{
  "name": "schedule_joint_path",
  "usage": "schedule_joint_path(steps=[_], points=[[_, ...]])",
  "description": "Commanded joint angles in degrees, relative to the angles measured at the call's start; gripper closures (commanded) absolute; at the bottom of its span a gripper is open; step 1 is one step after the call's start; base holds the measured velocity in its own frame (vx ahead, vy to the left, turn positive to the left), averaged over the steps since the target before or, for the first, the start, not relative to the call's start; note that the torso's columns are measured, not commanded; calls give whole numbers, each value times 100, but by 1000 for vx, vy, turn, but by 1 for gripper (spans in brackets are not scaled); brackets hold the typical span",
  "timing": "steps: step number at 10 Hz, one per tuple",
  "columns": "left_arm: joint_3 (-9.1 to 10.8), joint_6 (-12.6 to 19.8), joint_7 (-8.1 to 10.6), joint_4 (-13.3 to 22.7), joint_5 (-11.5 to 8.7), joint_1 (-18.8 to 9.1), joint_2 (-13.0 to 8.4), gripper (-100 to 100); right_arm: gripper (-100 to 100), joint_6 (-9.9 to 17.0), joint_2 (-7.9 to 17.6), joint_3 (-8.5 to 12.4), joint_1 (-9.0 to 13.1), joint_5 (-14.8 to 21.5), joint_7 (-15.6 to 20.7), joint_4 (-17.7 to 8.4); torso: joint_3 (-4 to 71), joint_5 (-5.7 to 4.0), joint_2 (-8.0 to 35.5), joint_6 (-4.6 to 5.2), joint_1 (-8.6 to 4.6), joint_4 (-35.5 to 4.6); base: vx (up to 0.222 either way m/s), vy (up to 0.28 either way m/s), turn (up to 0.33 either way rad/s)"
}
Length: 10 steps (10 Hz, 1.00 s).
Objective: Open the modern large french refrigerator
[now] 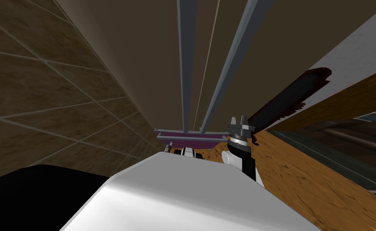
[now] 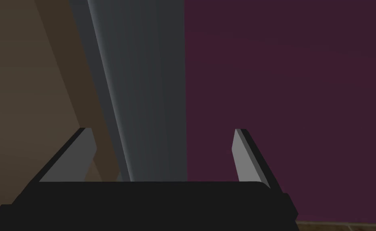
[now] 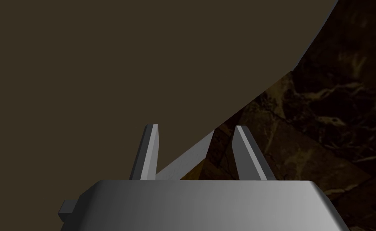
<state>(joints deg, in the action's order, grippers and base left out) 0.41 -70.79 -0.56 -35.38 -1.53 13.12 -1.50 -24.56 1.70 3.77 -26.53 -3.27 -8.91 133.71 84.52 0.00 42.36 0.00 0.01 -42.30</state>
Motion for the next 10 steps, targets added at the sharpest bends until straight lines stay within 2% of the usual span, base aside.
schedule_joint_path(steps=[1,2,5,6,10], points=[[4,-55,-5,135,-5,-64,44,-100,0,0,0,0,0,0,0,0,-1,1,1,0,3,0,0,0,0],[-16,2,19,272,-220,-261,-81,-100,0,0,0,0,0,0,0,0,0,1,0,0,4,0,-27,-28,-127],[-50,115,54,447,-540,-542,-275,-100,0,0,0,-1,2,0,0,0,-2,-2,3,-1,-8,-1,-61,-50,-105],[-50,115,54,447,-540,-542,-275,-100,0,0,0,-1,1,0,0,0,5,0,-8,0,-3,2,-36,-29,-20],[-94,266,100,680,-968,-918,-532,-100,0,0,0,0,1,0,0,0,4,-1,-6,1,-4,2,-40,-32,-83]])
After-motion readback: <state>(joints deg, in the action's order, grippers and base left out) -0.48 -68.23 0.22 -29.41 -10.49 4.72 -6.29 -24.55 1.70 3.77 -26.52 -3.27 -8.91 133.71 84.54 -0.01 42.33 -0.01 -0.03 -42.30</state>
